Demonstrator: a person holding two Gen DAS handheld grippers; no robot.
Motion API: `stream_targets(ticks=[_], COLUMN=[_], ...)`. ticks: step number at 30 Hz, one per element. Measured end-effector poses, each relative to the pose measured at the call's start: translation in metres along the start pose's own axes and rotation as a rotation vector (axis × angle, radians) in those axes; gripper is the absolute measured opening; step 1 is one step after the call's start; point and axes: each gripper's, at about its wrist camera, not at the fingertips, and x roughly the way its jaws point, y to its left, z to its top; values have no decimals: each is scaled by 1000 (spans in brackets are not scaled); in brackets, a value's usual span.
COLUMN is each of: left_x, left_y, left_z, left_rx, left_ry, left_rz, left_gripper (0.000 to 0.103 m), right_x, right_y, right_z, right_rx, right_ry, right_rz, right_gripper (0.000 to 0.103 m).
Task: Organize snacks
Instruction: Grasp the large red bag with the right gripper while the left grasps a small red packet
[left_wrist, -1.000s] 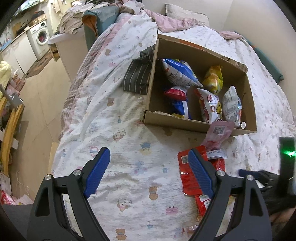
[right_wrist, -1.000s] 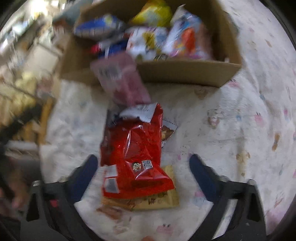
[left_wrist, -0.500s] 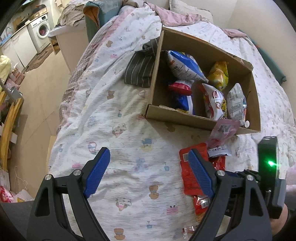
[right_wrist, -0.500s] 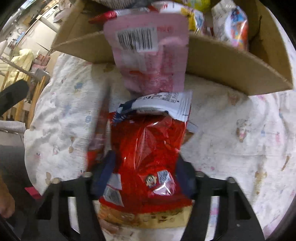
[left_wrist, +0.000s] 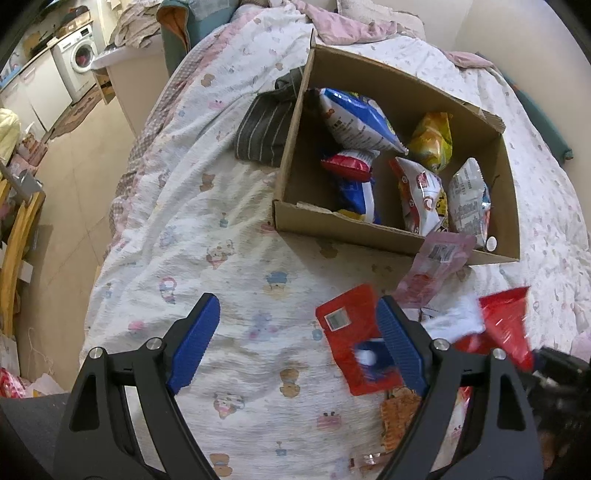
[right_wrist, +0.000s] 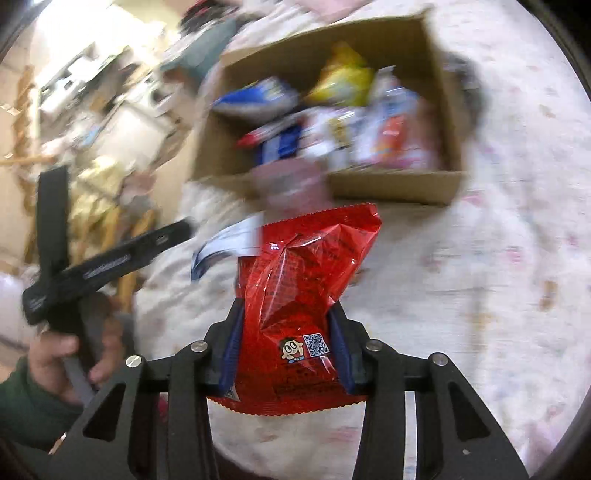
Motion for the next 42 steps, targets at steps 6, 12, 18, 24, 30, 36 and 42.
stream_targets(ticks=[6, 12, 18, 24, 30, 36, 42], left_x=[18, 48, 78, 107, 124, 103, 90], left_y=[-6, -14, -34, -44, -74, -63, -49], left_z=[-2, -11, -24, -27, -38, -47, -55], left_rx=[-33, -88, -139, -209, -36, -22, -7], left_ry=[74, 205, 304, 358, 362, 323, 333], left_rz=[-10, -44, -66, -17, 62, 49, -19], left_gripper=[84, 84, 84, 87, 102, 57, 53], right_x=[-22, -25, -31, -30, -26, -25, -24], right_y=[-28, -45, -52, -57, -58, -55, -44], right_z=[3, 2, 2, 1, 1, 3, 10], right_rx=[63, 133, 147, 157, 158, 144, 126], right_ry=[-98, -102, -107, -105, -92, -100, -103], right_rz=[-153, -101, -93, -102, -112, -108, -86], right_gripper=[44, 44, 44, 44, 44, 44, 44])
